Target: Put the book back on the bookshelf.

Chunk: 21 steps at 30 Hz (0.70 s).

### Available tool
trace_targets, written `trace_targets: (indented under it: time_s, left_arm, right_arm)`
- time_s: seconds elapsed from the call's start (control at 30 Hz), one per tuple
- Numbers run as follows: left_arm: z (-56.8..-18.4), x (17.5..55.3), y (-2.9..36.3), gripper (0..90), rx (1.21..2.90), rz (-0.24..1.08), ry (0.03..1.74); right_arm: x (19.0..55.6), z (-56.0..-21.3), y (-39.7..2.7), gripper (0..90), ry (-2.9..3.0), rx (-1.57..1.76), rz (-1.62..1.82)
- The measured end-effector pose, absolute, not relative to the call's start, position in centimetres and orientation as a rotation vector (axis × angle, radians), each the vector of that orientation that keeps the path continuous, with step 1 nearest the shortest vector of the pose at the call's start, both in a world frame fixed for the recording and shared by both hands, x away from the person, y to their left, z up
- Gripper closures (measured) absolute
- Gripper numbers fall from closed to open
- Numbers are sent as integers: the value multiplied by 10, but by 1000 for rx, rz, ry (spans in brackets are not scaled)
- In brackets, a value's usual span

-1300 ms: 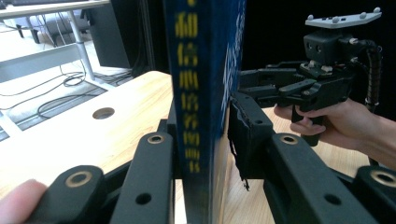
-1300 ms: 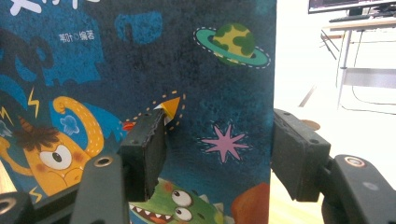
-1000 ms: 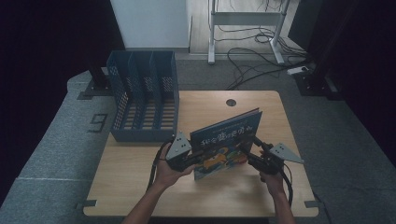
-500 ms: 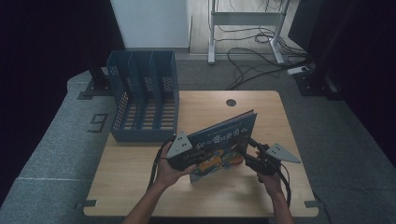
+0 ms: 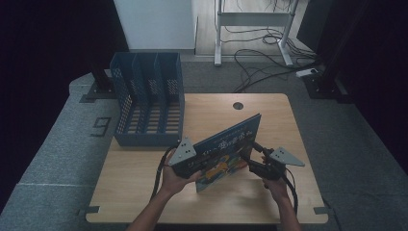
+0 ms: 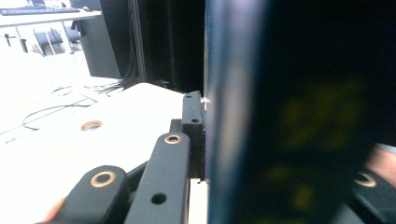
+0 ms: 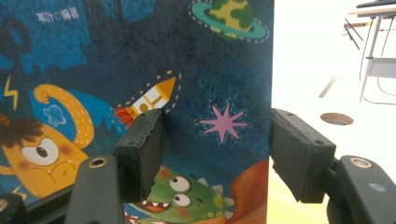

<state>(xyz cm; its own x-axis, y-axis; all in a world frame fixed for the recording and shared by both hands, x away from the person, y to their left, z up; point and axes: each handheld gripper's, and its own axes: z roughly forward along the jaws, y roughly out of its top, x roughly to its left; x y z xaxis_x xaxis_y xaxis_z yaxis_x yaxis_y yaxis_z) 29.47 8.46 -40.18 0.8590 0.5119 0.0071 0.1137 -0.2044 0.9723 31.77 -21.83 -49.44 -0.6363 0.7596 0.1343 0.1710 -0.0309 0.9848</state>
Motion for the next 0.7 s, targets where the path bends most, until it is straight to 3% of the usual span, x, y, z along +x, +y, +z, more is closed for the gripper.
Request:
trace_targets:
  time_s: [0.2,0.37,0.7]
  left_arm:
    - [-403,294,83,733,1723,358,487]
    - [-403,293,82,801,1710,394,507]
    - [-406,289,88,822,1662,402,526]
  right_arm:
    - [317,-494,-217,354,1788,990,1722]
    - [317,-495,-217,351,1785,992,1726]
    - [319,-495,-218,370,1782,1010,1723]
